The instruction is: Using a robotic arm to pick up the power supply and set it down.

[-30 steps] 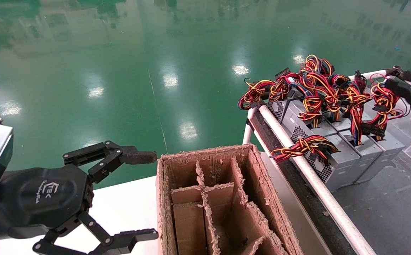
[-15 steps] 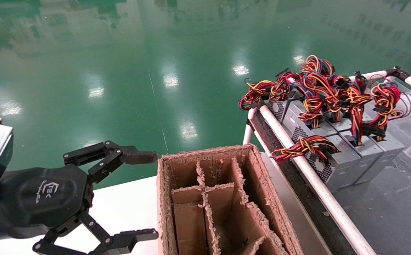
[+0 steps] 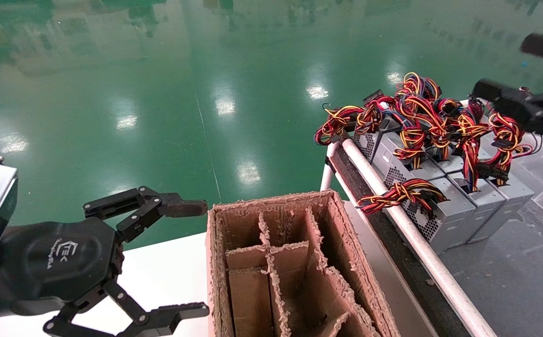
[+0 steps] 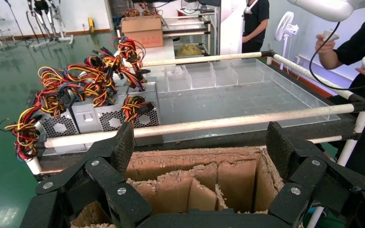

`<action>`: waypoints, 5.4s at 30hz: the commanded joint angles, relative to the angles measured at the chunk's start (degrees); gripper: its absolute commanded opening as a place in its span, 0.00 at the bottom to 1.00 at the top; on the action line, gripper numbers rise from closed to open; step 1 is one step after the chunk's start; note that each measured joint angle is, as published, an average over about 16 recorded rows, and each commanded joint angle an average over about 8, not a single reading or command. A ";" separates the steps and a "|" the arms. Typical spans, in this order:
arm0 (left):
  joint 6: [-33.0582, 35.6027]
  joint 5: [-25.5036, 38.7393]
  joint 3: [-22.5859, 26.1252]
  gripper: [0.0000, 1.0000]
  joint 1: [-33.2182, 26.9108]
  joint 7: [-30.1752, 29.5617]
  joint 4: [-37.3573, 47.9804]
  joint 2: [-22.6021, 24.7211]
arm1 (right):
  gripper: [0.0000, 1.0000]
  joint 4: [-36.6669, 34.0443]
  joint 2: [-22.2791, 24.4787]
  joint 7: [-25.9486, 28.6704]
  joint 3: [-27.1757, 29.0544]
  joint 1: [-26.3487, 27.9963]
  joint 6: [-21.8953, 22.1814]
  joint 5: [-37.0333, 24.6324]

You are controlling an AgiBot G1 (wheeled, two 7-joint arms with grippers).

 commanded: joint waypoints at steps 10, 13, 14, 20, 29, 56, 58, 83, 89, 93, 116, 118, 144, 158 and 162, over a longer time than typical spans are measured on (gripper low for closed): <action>-0.01 -0.02 0.03 1.00 -0.01 0.02 0.00 -0.01 | 1.00 1.97 -2.76 0.53 -0.94 -0.22 -6.10 -0.32; -0.02 -0.03 0.04 1.00 -0.01 0.02 0.00 -0.02 | 1.00 2.51 -3.51 0.67 -1.19 -0.28 -7.77 -0.41; -0.02 -0.03 0.05 1.00 -0.01 0.02 0.00 -0.02 | 1.00 2.68 -3.76 0.72 -1.28 -0.30 -8.31 -0.44; -0.02 -0.04 0.06 1.00 -0.02 0.03 0.00 -0.02 | 1.00 3.75 -5.26 1.00 -1.79 -0.42 -11.62 -0.61; -0.03 -0.06 0.09 1.00 -0.02 0.04 0.00 -0.03 | 1.00 5.37 -7.52 1.44 -2.55 -0.60 -16.63 -0.88; -0.01 0.03 -0.06 1.00 0.03 -0.04 -0.04 0.00 | 1.00 8.15 -11.39 2.16 -3.87 -0.91 -25.14 -1.28; -0.01 0.03 -0.06 1.00 0.03 -0.04 -0.04 0.00 | 1.00 8.10 -11.34 2.16 -3.86 -0.91 -25.03 -1.28; -0.01 0.03 -0.06 1.00 0.03 -0.04 -0.04 0.00 | 1.00 7.91 -11.10 2.11 -3.75 -0.89 -24.51 -1.28; -0.01 0.03 -0.06 1.00 0.03 -0.04 -0.04 0.00 | 1.00 7.88 -11.07 2.10 -3.75 -0.89 -24.48 -1.28; -0.01 0.03 -0.06 1.00 0.03 -0.04 -0.04 0.00 | 1.00 7.87 -11.06 2.10 -3.75 -0.89 -24.46 -1.28; -0.01 0.03 -0.06 1.00 0.03 -0.04 -0.04 0.00 | 1.00 7.87 -11.04 2.10 -3.74 -0.89 -24.41 -1.28; -0.01 0.03 -0.06 1.00 0.03 -0.04 -0.04 0.00 | 1.00 7.87 -11.04 2.10 -3.74 -0.89 -24.41 -1.28; -0.01 0.03 -0.06 1.00 0.03 -0.04 -0.04 0.00 | 1.00 7.87 -11.04 2.11 -3.74 -0.89 -24.41 -1.28; -0.01 0.03 -0.06 1.00 0.03 -0.04 -0.04 0.00 | 1.00 7.87 -11.04 2.11 -3.74 -0.89 -24.41 -1.28; -0.01 0.03 -0.06 1.00 0.03 -0.04 -0.04 0.00 | 1.00 7.87 -11.04 2.11 -3.74 -0.89 -24.41 -1.28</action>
